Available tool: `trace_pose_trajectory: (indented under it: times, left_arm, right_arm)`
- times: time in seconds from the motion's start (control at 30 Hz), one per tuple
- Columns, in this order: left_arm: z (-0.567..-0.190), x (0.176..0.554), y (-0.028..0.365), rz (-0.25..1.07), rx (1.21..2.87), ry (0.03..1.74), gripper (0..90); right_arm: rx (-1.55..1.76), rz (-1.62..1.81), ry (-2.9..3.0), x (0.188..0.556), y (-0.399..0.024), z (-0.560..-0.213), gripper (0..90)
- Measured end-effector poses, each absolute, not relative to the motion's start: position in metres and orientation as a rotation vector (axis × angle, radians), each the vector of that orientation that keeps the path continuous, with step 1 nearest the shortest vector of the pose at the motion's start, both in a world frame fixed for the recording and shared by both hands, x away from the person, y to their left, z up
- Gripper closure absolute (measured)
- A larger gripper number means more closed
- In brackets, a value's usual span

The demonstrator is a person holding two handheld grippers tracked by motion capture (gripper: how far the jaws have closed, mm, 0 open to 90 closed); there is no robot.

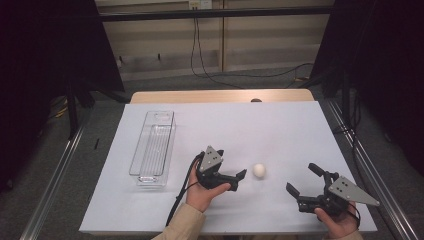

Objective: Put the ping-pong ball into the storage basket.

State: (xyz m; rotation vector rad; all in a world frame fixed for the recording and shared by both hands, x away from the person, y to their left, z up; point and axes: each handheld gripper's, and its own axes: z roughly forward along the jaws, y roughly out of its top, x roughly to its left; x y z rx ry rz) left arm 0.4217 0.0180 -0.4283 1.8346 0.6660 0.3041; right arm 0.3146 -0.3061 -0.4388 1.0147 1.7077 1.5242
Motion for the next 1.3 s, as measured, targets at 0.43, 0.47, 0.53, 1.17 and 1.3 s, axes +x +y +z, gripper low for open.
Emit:
trace_pose_trajectory:
  times: [0.43,0.47,0.53,1.17,1.3]
  left_arm:
    - [-0.431,0.424,0.014,0.299,1.843,0.669,2.1]
    - [-0.431,0.424,0.014,0.299,1.843,0.669,2.2]
    - [-0.432,0.424,0.013,0.296,1.853,0.667,2.2]
    - [-0.434,0.427,0.006,0.283,1.867,0.667,2.2]
    - [-0.434,0.427,0.002,0.279,1.879,0.665,2.2]
  right_arm:
    - [1.012,1.522,1.717,0.314,-0.305,-0.439,1.5]
    - [1.012,1.522,1.717,0.314,-0.305,-0.439,1.5]
    - [1.003,1.523,1.721,0.315,-0.306,-0.439,1.5]
    - [0.997,1.517,1.728,0.315,-0.305,-0.439,1.5]
    - [1.000,1.519,1.721,0.315,-0.305,-0.439,1.5]
